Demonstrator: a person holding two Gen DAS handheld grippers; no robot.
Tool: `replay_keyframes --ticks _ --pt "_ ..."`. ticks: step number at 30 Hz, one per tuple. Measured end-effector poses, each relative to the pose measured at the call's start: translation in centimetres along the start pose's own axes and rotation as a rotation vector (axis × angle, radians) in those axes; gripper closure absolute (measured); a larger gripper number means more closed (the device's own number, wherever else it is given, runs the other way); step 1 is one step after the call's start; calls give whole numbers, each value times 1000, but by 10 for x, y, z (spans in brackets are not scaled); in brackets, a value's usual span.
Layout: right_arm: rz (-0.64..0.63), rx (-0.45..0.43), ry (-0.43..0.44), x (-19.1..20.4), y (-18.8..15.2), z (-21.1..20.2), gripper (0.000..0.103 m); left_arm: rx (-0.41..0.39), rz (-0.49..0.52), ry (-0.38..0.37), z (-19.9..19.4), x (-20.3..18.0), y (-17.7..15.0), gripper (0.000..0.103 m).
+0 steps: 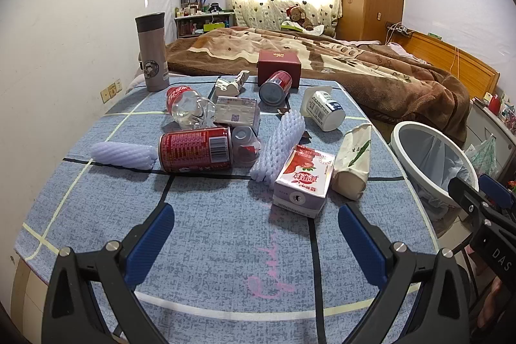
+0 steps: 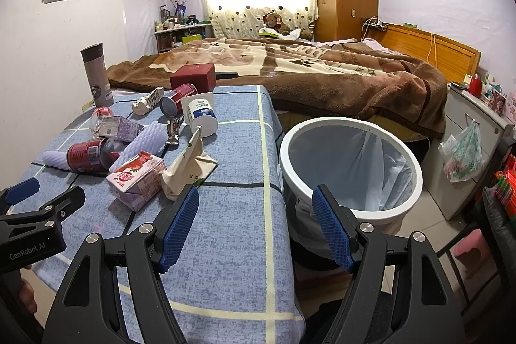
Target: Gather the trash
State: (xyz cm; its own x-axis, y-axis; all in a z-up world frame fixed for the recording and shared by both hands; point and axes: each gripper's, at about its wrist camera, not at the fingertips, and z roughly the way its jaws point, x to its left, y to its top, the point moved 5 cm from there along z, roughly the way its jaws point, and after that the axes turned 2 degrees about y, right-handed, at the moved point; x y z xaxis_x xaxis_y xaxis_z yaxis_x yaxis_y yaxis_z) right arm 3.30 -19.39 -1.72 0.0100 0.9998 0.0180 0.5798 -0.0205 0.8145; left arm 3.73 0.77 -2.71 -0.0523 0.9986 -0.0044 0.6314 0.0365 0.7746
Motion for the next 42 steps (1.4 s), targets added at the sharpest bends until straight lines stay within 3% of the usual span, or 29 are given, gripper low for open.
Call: replay_keyframes --ticks 42 --pt "-12 14 -3 4 0 7 29 15 -8 4 10 9 1 0"
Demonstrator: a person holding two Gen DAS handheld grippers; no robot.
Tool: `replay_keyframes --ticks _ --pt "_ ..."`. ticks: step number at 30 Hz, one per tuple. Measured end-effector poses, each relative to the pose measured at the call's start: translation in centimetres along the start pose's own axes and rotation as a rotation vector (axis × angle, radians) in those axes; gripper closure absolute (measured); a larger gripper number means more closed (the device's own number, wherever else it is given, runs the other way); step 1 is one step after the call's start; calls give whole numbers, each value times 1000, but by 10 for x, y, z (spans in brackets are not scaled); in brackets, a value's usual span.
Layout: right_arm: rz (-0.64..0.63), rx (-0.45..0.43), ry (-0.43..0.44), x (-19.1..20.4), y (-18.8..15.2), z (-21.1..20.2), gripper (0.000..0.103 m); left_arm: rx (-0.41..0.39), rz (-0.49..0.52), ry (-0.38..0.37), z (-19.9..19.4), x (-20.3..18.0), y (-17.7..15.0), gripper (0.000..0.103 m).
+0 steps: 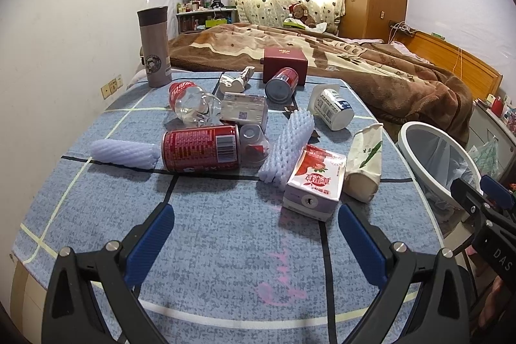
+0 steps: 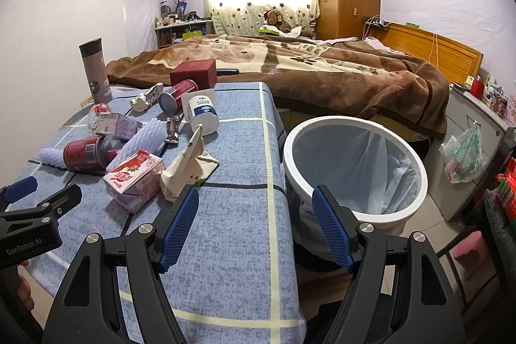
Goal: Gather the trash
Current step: 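Grasp the cream paper bag with the right tool while the left tool approaches the red can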
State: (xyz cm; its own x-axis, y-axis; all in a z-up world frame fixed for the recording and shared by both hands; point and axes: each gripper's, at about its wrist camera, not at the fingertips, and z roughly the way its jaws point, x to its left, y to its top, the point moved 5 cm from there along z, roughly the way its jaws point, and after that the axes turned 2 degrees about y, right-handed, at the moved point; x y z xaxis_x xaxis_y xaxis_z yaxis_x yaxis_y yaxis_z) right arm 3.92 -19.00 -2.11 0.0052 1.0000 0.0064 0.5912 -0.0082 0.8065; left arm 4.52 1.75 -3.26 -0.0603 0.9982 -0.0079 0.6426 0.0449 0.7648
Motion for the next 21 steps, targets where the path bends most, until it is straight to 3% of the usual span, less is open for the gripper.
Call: replay_keyframes --ticks 9,21 --pt "3 60 53 14 0 23 29 54 -31 -67 22 21 4 0" --pt "28 120 172 49 15 63 29 70 -69 -73 43 59 20 0"
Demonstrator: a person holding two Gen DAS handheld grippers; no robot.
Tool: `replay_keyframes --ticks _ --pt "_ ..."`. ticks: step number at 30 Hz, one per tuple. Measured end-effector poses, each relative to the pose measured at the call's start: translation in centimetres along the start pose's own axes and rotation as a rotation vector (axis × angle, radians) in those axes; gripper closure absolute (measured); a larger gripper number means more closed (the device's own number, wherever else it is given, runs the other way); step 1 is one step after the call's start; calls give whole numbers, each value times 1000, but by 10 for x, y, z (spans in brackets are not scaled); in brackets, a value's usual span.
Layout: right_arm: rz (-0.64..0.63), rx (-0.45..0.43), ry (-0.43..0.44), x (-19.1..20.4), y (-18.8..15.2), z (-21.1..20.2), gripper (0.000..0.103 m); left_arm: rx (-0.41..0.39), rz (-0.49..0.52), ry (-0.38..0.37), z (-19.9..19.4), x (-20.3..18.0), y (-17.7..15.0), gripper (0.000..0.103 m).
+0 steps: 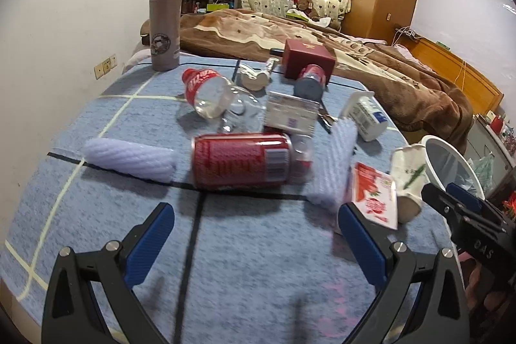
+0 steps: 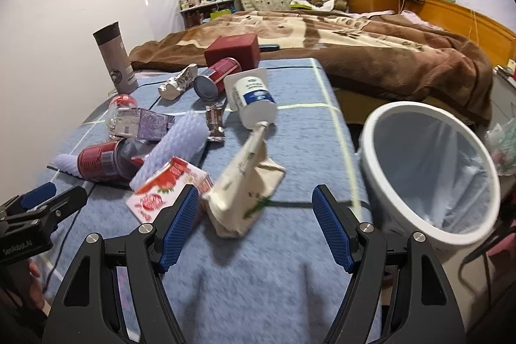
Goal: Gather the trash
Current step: 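Grasp the cream paper bag with the right tool while the left tool approaches the red can, then close the left tool on the red can while the right tool holds the paper bag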
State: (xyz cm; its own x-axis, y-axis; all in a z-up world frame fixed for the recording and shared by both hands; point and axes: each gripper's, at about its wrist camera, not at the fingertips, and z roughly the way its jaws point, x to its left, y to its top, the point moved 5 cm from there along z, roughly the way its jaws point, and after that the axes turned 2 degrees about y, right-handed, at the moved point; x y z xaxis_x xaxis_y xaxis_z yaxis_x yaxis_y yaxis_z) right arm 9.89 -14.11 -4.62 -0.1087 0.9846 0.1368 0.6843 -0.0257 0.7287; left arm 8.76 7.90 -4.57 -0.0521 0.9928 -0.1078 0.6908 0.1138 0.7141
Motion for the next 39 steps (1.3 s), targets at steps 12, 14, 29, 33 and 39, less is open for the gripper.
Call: replay_keyframes --ticks 12,14,29,33,39 --pt "65 80 24 -3 0 22 71 -5 130 3 21 28 33 0" --pt "64 75 25 -2 2 22 82 1 163 -6 26 28 38 0" --pt "36 61 16 -8 8 13 94 105 316 -184 57 4 40 1" --pt "46 56 9 -14 10 11 94 130 347 -227 45 -8 25 1" --pt "50 63 7 -20 7 13 94 164 388 -328 24 -28 11 2"
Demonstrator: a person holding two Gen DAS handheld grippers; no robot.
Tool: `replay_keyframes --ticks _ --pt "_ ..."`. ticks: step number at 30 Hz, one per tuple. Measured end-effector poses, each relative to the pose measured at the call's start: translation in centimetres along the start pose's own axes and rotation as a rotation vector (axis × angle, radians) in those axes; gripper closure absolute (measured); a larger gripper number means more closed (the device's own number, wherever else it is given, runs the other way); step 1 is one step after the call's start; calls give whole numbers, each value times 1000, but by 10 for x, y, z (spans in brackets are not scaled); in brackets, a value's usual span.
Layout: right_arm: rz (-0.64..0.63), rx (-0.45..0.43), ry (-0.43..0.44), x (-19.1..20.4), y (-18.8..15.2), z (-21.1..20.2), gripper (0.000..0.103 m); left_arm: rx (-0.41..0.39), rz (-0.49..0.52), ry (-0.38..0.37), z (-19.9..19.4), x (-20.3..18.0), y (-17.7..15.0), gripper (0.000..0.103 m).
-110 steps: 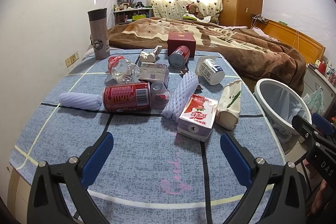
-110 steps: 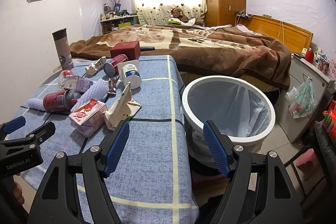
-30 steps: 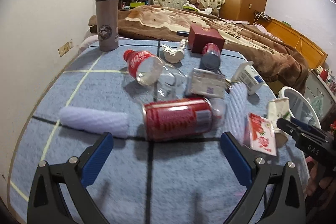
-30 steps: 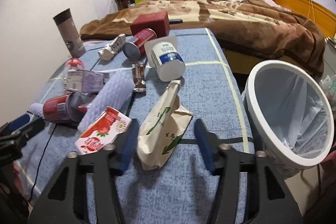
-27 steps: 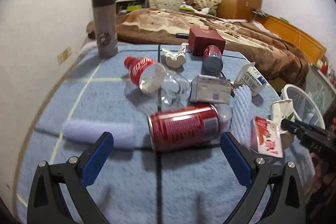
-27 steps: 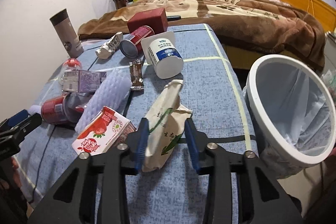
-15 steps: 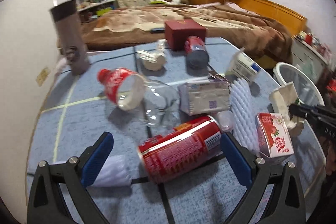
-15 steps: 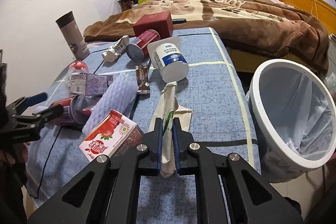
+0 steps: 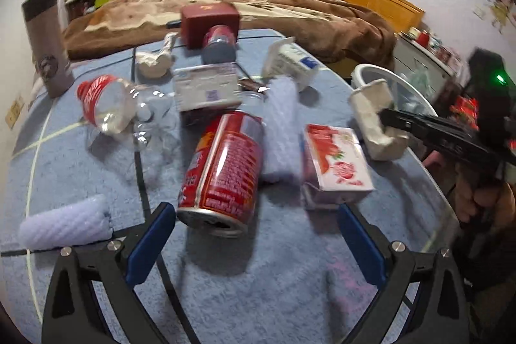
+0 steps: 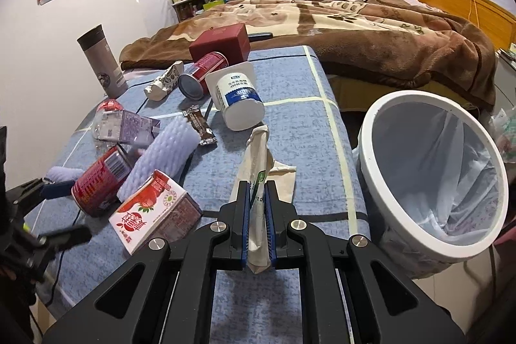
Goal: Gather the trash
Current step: 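Close the left tool on the red can while the right tool holds the paper bag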
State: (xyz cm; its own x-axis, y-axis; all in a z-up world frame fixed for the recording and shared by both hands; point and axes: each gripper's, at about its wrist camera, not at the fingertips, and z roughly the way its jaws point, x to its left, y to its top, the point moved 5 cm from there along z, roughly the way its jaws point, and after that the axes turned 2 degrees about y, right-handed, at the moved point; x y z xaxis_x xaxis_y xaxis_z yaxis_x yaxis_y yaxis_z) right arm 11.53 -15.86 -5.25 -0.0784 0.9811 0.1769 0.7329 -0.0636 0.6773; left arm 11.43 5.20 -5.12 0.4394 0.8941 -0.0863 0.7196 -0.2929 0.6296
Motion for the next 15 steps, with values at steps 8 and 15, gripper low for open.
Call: replay_keyframes --ticks 8,15 --pt "-14 1 0 0 -1 2 94 -16 -84 80 21 28 32 2" --pt "-24 1 -1 2 -2 1 94 39 -57 83 45 12 27 16"
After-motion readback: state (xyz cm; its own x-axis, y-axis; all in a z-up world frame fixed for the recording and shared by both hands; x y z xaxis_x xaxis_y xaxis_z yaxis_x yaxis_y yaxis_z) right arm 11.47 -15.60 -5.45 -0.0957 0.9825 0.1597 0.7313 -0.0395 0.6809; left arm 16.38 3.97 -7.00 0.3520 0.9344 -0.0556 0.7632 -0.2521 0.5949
